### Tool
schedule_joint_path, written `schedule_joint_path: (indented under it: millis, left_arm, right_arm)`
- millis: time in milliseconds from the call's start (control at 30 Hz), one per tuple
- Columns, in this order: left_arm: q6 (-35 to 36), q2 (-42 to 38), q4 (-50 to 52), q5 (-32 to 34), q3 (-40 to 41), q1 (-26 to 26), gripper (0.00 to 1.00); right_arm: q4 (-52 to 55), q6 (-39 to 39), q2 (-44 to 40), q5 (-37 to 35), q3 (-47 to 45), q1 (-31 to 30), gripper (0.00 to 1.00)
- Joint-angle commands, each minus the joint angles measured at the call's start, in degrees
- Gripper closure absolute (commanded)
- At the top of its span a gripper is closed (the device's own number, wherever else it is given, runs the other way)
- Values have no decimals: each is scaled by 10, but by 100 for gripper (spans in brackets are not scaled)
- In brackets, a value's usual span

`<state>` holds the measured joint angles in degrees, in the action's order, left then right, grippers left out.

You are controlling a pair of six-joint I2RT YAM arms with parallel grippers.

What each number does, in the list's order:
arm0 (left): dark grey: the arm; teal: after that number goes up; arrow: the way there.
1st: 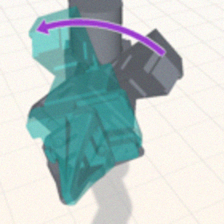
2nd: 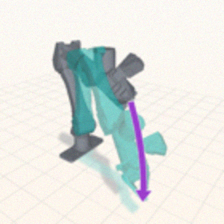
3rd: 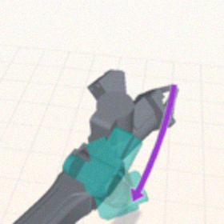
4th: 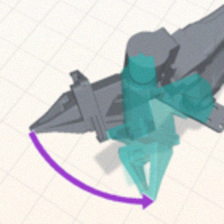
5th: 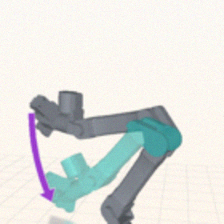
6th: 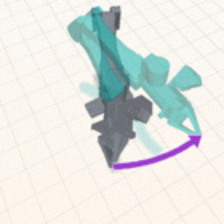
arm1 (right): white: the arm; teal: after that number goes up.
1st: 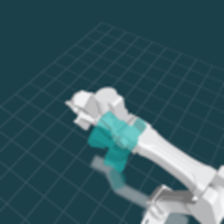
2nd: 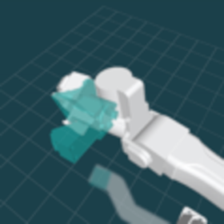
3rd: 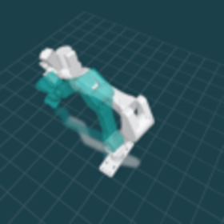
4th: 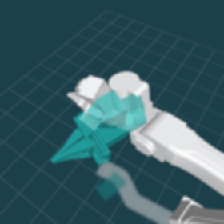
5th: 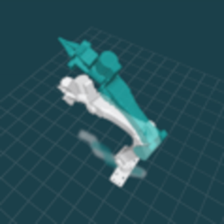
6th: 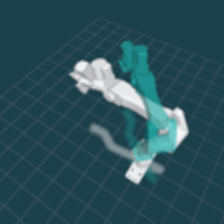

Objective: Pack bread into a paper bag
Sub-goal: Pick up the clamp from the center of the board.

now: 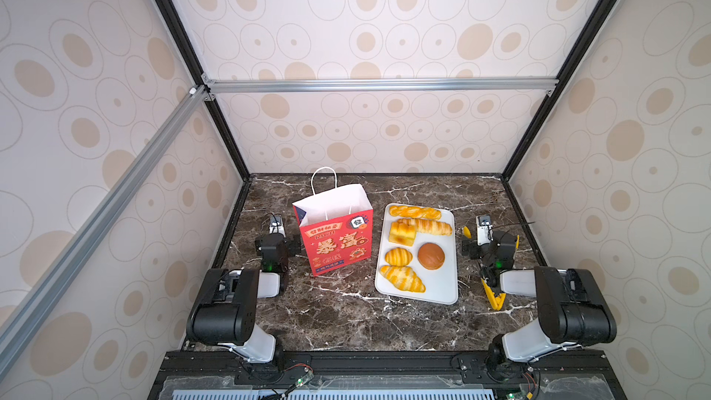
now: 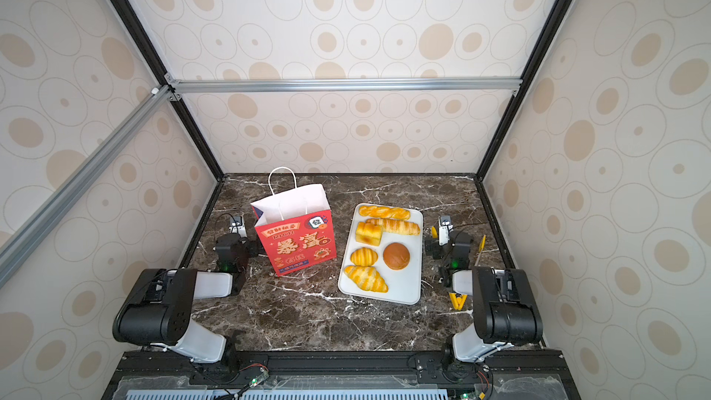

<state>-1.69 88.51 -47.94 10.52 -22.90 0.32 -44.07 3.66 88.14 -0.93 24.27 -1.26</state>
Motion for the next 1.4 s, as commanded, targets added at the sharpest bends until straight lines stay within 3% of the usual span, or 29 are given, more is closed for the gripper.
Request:
schedule_joint_path:
  millis: [0, 67, 100, 167, 200, 367, 433, 500, 567, 633, 867, 933, 1033, 1133, 1300, 1367]
  left_arm:
    - [0, -3, -3, -2, -14, 3, 1]
    - [9, -15, 15, 6, -21, -6, 1]
    - [8, -37, 47, 41, -30, -14, 1]
    - [-17, -87, 230, 117, -100, -44, 1]
    - [-51, -103, 301, 127, -134, -51, 1]
    - [-116, -206, 409, 120, -198, -123, 1]
    - [-126, -245, 487, 144, -245, -153, 1]
    - [-161, -278, 579, 163, -290, -174, 1]
    - [-197, -310, 659, 144, -324, -183, 1]
    - [-217, -349, 715, 119, -332, -188, 1]
    - [-225, -513, 749, 38, -282, -199, 1]
    - [-225, -527, 768, 19, -285, -200, 1]
    - [-213, -539, 793, -29, -287, -200, 1]
    - [-217, -559, 796, -67, -270, -200, 1]
    - [-236, -582, 774, -111, -238, -200, 1]
    - [-232, -575, 774, -121, -242, -200, 1]
  right_arm:
    - [9, -1, 2, 6, 10, 1, 1]
    - [9, -1, 2, 5, 10, 1, 4]
    - [9, 0, 2, 5, 10, 1, 4]
    - [9, 0, 0, 5, 9, 1, 4]
    - [8, 1, 0, 6, 9, 0, 4]
    - [-2, 12, -13, -20, 7, -14, 4]
    - [143, 23, -62, -113, 62, -52, 4]
    - [161, 38, -91, -186, 66, -98, 2]
    - [247, -5, -124, -193, 84, -115, 0]
    - [407, -64, -162, -218, 133, -123, 0]
    - [715, -187, -262, -341, 221, -106, 0]
    - [802, -246, -255, -320, 256, -66, 0]
    - [873, -283, -234, -189, 286, -13, 0]
    - [918, -314, -234, -164, 272, -9, 0]
    - [853, -360, -363, -93, 157, -10, 0]
    - [874, -381, -404, -80, 135, -10, 0]
